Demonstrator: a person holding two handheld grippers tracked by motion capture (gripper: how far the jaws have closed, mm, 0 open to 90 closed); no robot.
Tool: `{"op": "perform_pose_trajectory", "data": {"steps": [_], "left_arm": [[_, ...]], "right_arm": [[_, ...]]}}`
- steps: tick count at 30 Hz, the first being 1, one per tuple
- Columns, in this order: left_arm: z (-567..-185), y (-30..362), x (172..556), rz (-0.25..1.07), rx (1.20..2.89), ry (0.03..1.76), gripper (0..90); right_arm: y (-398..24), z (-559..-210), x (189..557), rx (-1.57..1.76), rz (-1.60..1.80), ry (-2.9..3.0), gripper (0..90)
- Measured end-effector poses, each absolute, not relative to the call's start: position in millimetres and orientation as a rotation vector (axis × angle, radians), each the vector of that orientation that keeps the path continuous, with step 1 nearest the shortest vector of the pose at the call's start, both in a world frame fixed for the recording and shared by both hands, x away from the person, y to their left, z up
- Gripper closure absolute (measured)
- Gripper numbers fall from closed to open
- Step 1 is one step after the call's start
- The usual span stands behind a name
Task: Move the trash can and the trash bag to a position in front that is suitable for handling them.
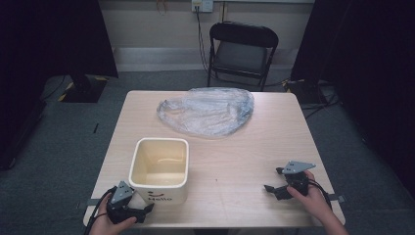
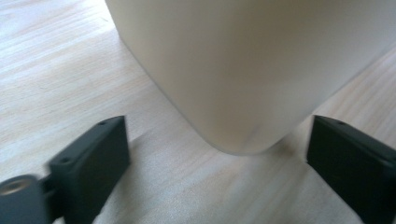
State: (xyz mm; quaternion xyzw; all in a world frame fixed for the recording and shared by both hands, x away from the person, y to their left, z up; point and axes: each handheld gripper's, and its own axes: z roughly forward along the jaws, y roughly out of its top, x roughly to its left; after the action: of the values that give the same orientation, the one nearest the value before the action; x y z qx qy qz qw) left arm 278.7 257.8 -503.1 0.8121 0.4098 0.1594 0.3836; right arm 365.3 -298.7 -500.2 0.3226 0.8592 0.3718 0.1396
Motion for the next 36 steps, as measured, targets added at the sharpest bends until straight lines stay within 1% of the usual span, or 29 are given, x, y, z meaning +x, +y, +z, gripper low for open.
{"op": "perform_pose_trajectory", "data": {"steps": [3,7,13,20,36], "left_arm": [[-501,256,277,0.402,2.088,1.029,15.8],[-498,254,276,0.406,2.132,1.031,15.6],[-489,255,272,0.385,2.146,1.032,15.6],[-488,253,267,0.314,2.152,1.055,15.9],[-478,251,273,0.299,2.140,1.092,15.9]], "right_arm": [[-299,-500,365,0.933,1.074,2.482,11.8],[-299,-500,365,0.928,1.073,2.486,11.8],[-299,-500,365,0.927,1.072,2.486,11.8],[-299,-500,366,0.927,1.072,2.486,11.8],[-299,-500,365,0.927,1.072,2.486,11.8]]}}
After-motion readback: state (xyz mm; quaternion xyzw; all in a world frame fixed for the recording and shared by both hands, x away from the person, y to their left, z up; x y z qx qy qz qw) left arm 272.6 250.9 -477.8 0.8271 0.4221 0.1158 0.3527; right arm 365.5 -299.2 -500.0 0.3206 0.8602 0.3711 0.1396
